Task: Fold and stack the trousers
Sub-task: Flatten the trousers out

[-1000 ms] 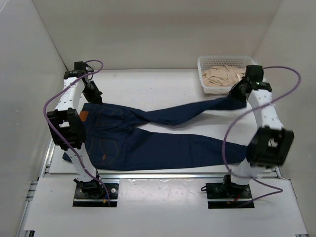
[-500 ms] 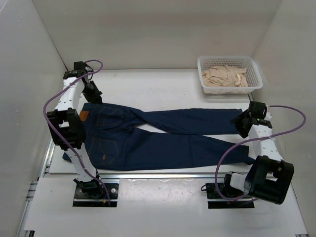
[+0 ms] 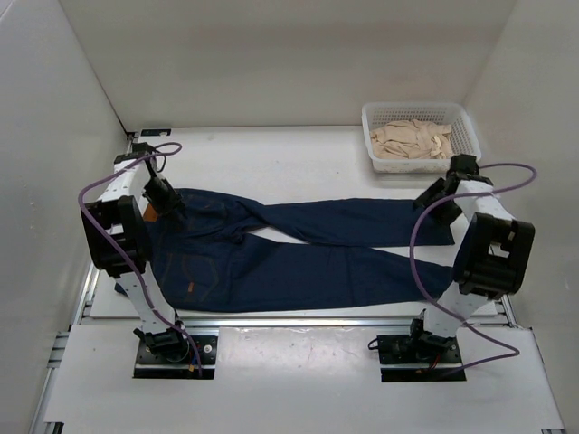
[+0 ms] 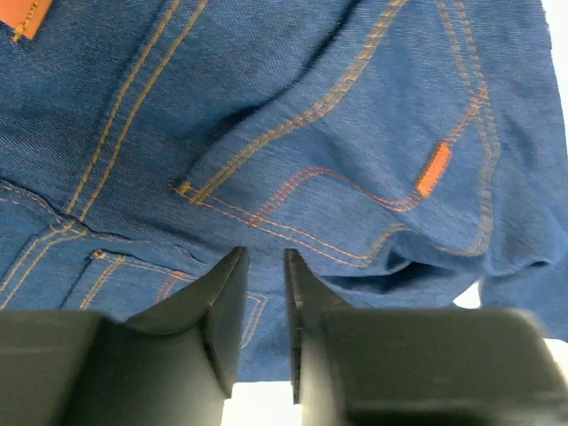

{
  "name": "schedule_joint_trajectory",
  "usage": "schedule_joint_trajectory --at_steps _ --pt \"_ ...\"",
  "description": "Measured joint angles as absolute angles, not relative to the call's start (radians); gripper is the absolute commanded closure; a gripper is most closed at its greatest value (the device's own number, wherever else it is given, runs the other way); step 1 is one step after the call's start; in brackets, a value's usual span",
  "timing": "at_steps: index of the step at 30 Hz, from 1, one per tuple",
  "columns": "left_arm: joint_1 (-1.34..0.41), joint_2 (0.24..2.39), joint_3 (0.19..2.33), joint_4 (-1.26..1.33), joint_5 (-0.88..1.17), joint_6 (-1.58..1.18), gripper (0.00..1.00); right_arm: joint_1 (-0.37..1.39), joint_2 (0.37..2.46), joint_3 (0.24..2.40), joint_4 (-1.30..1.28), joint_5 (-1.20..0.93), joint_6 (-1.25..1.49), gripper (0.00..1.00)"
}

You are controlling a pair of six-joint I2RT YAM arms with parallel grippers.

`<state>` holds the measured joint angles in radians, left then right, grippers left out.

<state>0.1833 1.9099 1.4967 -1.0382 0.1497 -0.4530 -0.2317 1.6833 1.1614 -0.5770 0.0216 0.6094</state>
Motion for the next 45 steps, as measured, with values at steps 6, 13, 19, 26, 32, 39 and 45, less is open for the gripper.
schedule_joint_trajectory --at_steps 6,13,19,26,32,39,45 --pt "0.196 1.951 1.511 -1.026 0.13 -0.465 0.43 -0.096 1.837 1.313 -0.616 -0.029 0.576 0.05" --pt "0.243 1.977 1.709 -1.079 0.051 -0.485 0.28 -0.153 1.897 1.336 -0.68 0.018 0.596 0.32" --pt "0.262 2.126 1.97 -1.125 -0.002 -0.498 0.29 -0.218 2.018 1.587 -0.738 0.067 0.606 0.49" --pt "0.266 2.325 2.096 -1.183 -0.06 -0.514 0.26 -0.229 2.162 1.754 -0.815 0.123 0.62 0.45" --pt "0.271 2.421 2.168 -1.217 -0.082 -0.519 0.21 -0.229 2.251 1.818 -0.867 0.159 0.63 0.47" --pt "0.282 2.454 2.204 -1.234 -0.075 -0.493 0.65 -0.229 2.261 1.829 -0.884 0.178 0.645 1.0" --pt "0.294 2.473 2.223 -1.243 -0.048 -0.464 0.9 -0.229 2.248 1.813 -0.877 0.19 0.656 1.0"
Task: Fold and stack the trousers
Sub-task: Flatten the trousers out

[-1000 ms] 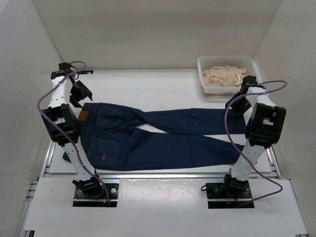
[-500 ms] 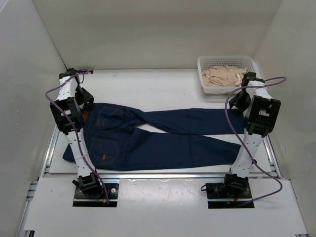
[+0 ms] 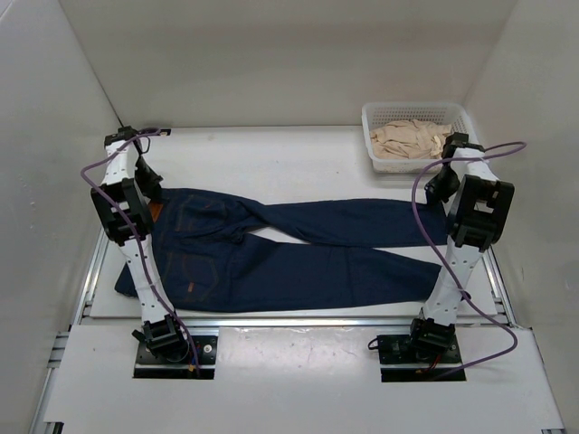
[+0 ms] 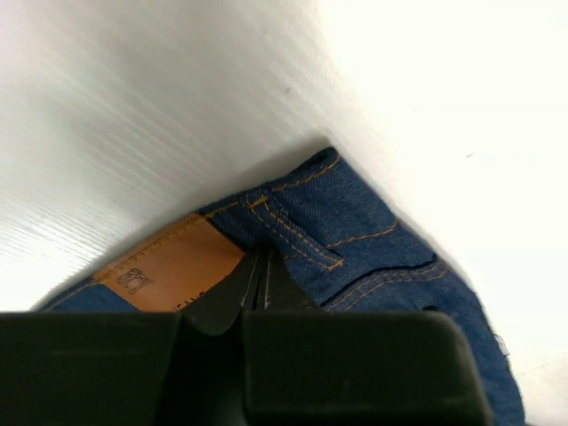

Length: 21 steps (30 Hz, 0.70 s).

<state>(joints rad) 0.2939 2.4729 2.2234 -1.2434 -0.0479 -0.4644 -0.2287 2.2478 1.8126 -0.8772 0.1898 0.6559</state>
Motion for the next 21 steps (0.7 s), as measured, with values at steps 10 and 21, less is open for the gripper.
schedule_joint_trajectory --at_steps 10,21 --pt "0.37 2.465 2.26 -1.23 -0.074 -0.478 0.83 -0.273 2.067 1.655 -0.857 0.263 0.716 1.0" --pt "0.342 2.468 2.321 -1.216 0.011 -0.422 0.14 -0.287 2.05 1.65 -0.826 0.254 0.713 1.0"
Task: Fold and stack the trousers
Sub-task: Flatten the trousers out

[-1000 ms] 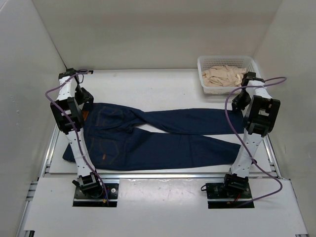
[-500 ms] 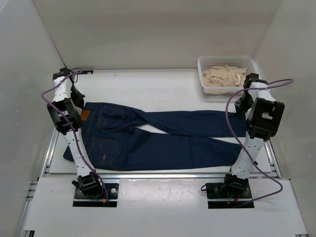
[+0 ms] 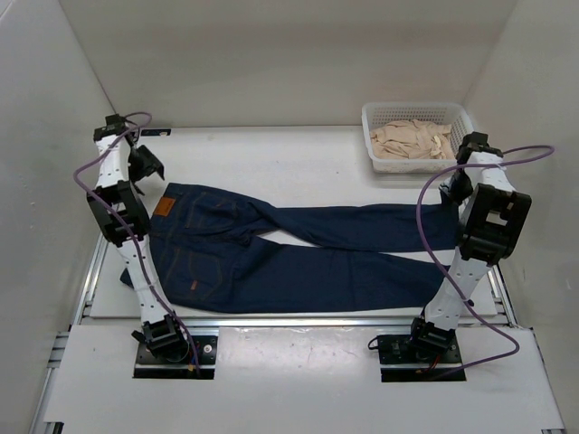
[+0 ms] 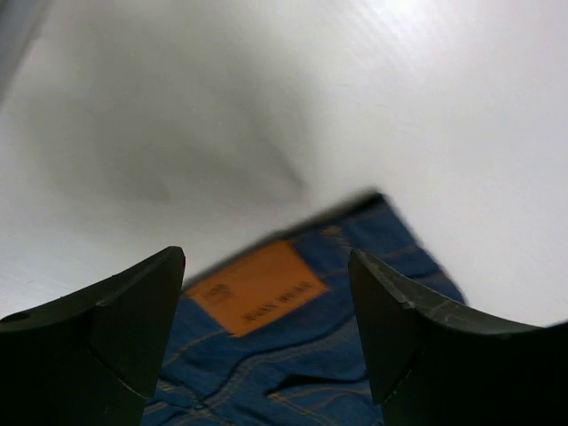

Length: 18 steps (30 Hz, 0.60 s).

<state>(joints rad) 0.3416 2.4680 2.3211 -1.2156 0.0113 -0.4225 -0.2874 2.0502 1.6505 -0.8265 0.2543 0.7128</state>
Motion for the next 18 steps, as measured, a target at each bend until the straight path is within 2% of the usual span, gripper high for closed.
schedule_joint_trajectory --at_steps 3,4,6,9,14,16,17,18 --pt "0.291 2.475 2.379 -1.195 0.015 -0.413 0.12 -0.285 2.05 1.65 -0.819 0.243 0.704 1.0" --pt "0.273 2.482 2.402 -1.188 0.01 -0.407 0.07 -0.284 2.05 1.65 -0.816 0.239 0.701 1.0" --pt "0.239 2.509 2.454 -1.174 -0.01 -0.399 0.03 -0.282 2.05 1.649 -0.809 0.233 0.699 1.0" --pt "0.194 2.57 2.527 -1.167 -0.062 -0.393 0.02 -0.278 2.05 1.637 -0.802 0.227 0.696 1.0" --pt "0.165 2.653 2.532 -1.175 -0.133 -0.389 0.02 -0.274 2.05 1.621 -0.799 0.214 0.691 1.0" --pt "0.161 2.653 2.535 -1.177 -0.155 -0.377 0.23 -0.274 2.05 1.62 -0.797 0.211 0.688 1.0" --pt "0.16 2.653 2.535 -1.178 -0.153 -0.375 0.43 -0.274 2.05 1.62 -0.795 0.21 0.688 1.0" --pt "0.16 2.653 2.535 -1.179 -0.153 -0.376 0.68 -0.274 2.05 1.62 -0.793 0.209 0.688 1.0"
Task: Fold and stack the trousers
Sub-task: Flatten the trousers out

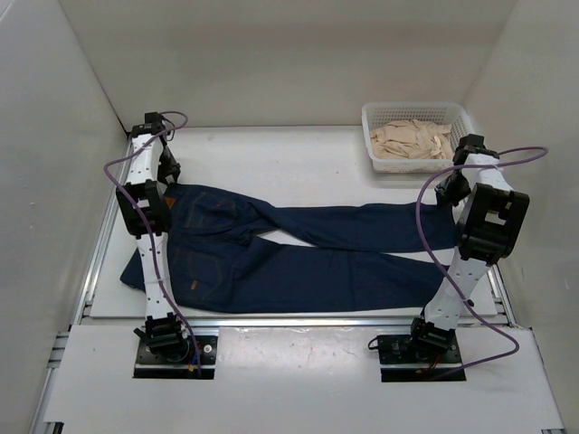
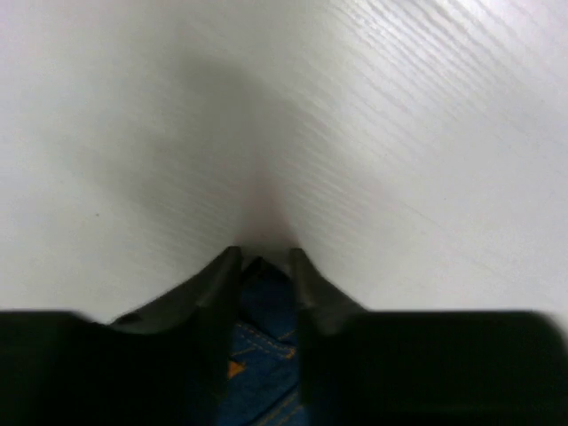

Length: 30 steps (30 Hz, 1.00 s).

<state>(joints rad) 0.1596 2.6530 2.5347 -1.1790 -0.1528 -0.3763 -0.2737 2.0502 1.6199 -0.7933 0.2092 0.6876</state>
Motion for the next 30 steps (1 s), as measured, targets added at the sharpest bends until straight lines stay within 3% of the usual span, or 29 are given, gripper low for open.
schedule_joint_trajectory --at_steps 1,12,23,30 --pt "0.16 2.653 2.535 -1.181 -0.153 -0.366 0.9 -0.274 2.05 1.62 -0.792 0.209 0.688 1.0" --pt "0.176 2.538 2.4 -1.181 -0.168 -0.383 0.9 -0.274 2.033 1.605 -0.785 0.209 0.688 1.0" --pt "0.329 2.246 2.364 -1.145 -0.101 -0.441 0.9 -0.271 1.931 1.605 -0.787 0.26 0.691 1.0" --pt "0.37 2.255 2.365 -1.144 -0.058 -0.439 0.9 -0.294 1.928 1.606 -0.802 0.265 0.69 1.0"
